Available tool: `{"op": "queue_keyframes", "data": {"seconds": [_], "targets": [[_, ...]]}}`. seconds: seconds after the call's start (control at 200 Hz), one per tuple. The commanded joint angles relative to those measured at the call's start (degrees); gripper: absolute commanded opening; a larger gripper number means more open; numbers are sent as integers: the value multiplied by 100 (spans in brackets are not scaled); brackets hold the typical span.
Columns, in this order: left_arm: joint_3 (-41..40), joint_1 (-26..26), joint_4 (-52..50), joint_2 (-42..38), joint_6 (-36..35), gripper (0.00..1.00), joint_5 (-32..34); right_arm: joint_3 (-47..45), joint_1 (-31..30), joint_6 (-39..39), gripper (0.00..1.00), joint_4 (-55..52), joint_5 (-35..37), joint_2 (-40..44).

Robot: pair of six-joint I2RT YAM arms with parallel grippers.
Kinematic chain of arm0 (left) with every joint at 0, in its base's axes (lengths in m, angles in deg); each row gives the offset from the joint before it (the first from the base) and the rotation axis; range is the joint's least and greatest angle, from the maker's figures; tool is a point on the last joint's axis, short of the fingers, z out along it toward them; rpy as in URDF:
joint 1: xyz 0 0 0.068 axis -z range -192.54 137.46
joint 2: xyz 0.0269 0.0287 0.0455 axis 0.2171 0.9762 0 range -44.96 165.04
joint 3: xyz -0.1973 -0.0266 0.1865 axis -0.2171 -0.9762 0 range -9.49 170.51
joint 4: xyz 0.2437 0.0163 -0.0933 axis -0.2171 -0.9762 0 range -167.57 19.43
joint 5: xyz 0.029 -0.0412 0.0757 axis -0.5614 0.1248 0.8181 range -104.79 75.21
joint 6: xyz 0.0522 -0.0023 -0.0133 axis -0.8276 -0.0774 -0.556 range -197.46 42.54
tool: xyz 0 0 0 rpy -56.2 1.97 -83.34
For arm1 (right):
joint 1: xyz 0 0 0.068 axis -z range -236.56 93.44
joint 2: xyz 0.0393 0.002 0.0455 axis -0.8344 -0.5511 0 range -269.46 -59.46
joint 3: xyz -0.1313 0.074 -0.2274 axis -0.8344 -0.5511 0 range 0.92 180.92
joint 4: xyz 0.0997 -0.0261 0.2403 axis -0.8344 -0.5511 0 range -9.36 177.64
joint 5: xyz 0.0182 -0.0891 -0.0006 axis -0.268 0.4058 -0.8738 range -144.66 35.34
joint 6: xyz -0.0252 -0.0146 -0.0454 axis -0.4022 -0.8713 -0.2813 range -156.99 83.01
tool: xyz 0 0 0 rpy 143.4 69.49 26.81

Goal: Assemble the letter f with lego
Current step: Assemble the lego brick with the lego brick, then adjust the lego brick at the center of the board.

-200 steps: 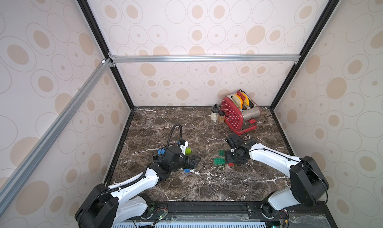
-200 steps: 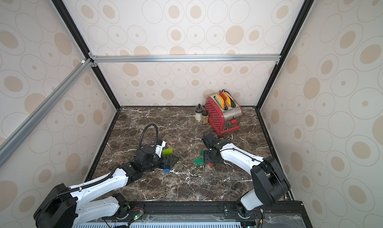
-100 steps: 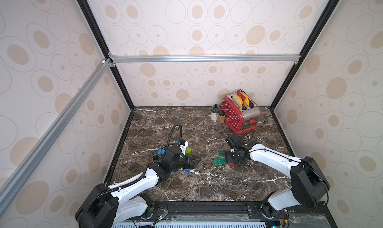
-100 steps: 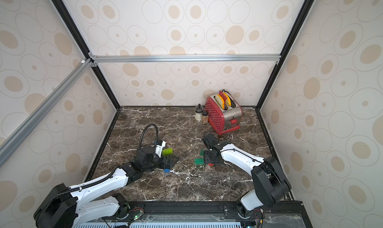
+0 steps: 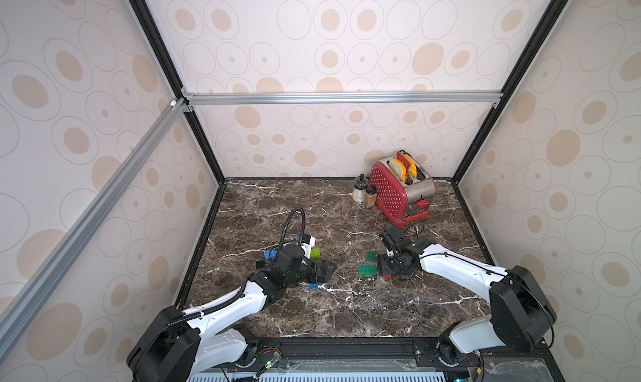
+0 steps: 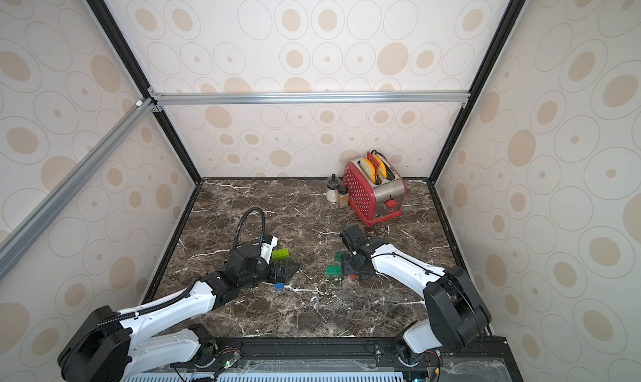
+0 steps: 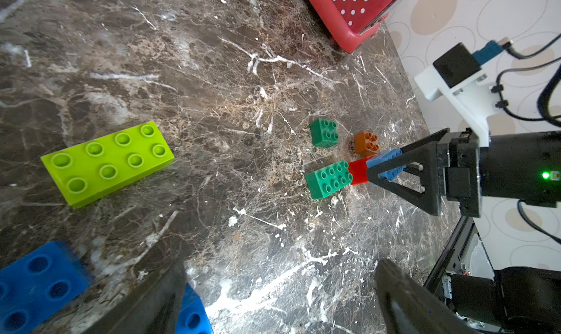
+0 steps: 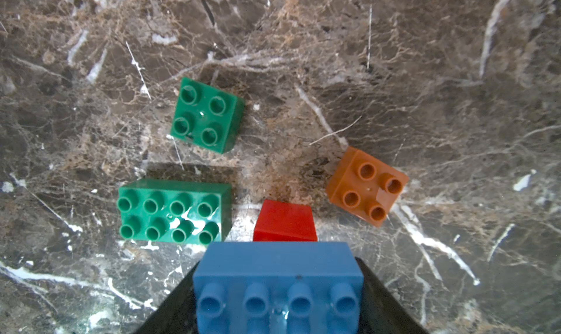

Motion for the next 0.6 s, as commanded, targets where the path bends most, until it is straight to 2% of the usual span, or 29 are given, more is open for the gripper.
{"op": "queue_keyframes", "data": {"seconds": [0.0,0.596], "targets": [[117,-42,137,33,-17,99,18,-128,-43,74,68,-345,-305,-330],[99,-42,137,-18,11,99,2,116,-49,583,68,-915,-157,-501]]}}
